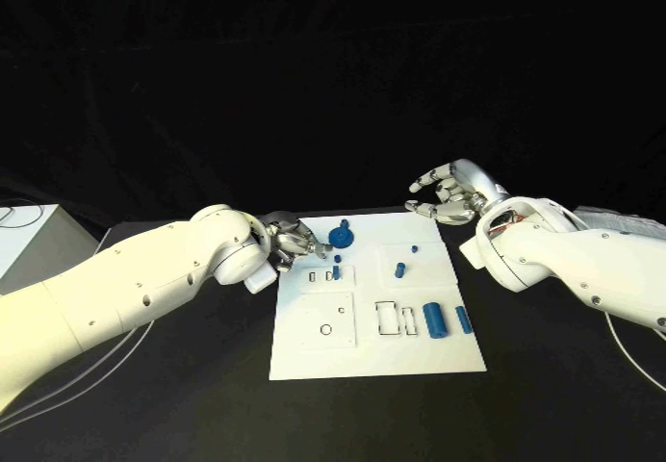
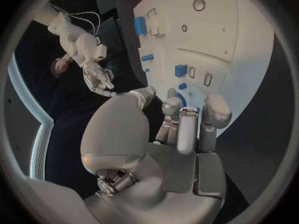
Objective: Assemble the parts on the task board
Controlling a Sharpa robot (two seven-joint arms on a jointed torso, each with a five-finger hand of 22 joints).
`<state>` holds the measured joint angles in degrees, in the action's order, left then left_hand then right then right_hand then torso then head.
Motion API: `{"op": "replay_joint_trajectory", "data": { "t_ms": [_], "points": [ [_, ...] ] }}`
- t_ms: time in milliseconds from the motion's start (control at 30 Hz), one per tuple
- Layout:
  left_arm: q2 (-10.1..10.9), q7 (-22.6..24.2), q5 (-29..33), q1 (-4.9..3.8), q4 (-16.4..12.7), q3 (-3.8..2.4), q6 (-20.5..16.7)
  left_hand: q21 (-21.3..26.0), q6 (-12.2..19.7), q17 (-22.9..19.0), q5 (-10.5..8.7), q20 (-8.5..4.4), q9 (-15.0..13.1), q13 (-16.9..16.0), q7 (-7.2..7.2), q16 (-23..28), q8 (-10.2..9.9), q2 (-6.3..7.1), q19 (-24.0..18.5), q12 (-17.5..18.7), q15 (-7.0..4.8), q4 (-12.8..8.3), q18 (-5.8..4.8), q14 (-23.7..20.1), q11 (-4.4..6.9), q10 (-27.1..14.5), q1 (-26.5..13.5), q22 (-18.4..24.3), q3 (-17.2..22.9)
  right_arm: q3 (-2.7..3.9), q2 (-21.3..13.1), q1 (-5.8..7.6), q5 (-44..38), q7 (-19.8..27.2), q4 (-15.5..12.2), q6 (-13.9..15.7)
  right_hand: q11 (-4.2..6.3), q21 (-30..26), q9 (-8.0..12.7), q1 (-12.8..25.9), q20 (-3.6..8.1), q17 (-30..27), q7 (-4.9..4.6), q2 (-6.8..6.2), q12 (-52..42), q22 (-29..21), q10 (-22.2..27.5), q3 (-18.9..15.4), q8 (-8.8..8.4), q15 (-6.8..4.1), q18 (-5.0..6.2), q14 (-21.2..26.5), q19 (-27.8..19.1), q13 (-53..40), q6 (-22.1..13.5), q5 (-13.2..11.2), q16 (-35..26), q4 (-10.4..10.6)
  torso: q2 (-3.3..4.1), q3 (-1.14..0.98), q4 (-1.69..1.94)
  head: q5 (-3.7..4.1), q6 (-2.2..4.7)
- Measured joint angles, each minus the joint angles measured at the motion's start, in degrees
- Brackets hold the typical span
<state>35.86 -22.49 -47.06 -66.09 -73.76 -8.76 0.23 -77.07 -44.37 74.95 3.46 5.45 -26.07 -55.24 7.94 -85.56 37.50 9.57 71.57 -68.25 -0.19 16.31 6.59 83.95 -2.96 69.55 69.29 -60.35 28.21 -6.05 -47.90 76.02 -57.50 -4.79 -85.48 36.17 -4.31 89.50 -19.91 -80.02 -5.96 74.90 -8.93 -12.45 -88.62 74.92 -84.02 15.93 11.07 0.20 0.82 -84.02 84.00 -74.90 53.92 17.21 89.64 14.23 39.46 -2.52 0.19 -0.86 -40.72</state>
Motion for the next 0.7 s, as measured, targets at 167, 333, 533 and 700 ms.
{"op": "replay_joint_trajectory", "data": {
  "t_ms": [167,333,533,700],
  "points": [
    [-2.99,-3.01,-5.01,-1.36,2.6,0.61,2.64,-1.38,-0.8,0.0,0.0,-0.23,-1.11,-2.59,-0.8,-0.9,1.65,-0.19,1.47,-2.11,-0.44,0.43,-0.23,0.0,0.48,1.81,-2.56,-2.43,-0.93,0.0,0.0,0.08,1.15,0.12,0.48,-0.01,0.0,0.0,0.0,0.0,0.0,0.0,-0.13,0.0,0.18,0.0,0.0,0.0,0.0,0.0,0.0,0.0,0.0,0.0,-0.13,0.0,0.0,0.0,-0.09,-0.11,-0.09,-0.17,-0.3],
    [-4.67,-4.61,-8.22,-2.16,4.27,0.86,4.79,-2.1,-1.3,0.0,0.0,-0.53,-2.6,-4.36,-1.3,-1.19,3.13,-0.62,2.15,-3.14,-0.85,0.44,-0.92,0.01,0.91,2.75,-3.74,-3.8,-1.26,0.0,0.04,0.2,1.52,0.04,0.65,-0.05,0.0,0.0,0.01,0.0,0.0,0.0,-0.19,0.0,0.22,-0.01,0.0,0.0,0.0,0.0,0.0,0.0,0.0,0.0,-0.19,0.0,0.0,0.0,0.05,-0.11,-0.15,-0.23,-0.54],
    [-5.87,-5.84,-10.36,-2.71,5.54,0.97,6.96,-2.09,-1.3,-0.01,0.01,-0.53,-3.7,-5.01,-1.3,-1.19,3.9,-0.76,2.15,-3.63,-0.85,0.44,-0.91,0.01,1.02,2.85,-4.36,-4.05,-1.57,0.0,0.05,0.32,1.55,-0.23,0.91,-0.11,0.0,0.0,0.01,0.0,0.0,0.0,0.02,0.0,0.22,-0.01,0.0,0.0,0.0,0.0,0.0,0.0,0.0,0.0,-0.41,0.0,0.0,0.0,0.22,-0.11,-0.21,-0.03,-0.87],
    [-7.1,-6.46,-11.41,-3.28,6.57,1.15,8.92,-2.31,-1.09,-0.01,0.01,-0.73,-4.24,-5.09,-1.51,-1.19,4.06,-0.69,2.36,-3.63,-0.85,0.51,-0.91,0.01,1.01,2.85,-5.19,-4.29,-1.83,0.0,0.06,0.36,1.53,-0.59,1.0,-0.17,0.0,0.0,0.01,0.0,0.0,0.0,0.02,0.0,0.22,-0.01,0.0,0.0,0.0,0.0,0.0,0.0,0.0,0.0,-0.41,0.0,0.0,0.0,0.3,-0.1,-0.25,0.15,-1.13]
  ]
}}
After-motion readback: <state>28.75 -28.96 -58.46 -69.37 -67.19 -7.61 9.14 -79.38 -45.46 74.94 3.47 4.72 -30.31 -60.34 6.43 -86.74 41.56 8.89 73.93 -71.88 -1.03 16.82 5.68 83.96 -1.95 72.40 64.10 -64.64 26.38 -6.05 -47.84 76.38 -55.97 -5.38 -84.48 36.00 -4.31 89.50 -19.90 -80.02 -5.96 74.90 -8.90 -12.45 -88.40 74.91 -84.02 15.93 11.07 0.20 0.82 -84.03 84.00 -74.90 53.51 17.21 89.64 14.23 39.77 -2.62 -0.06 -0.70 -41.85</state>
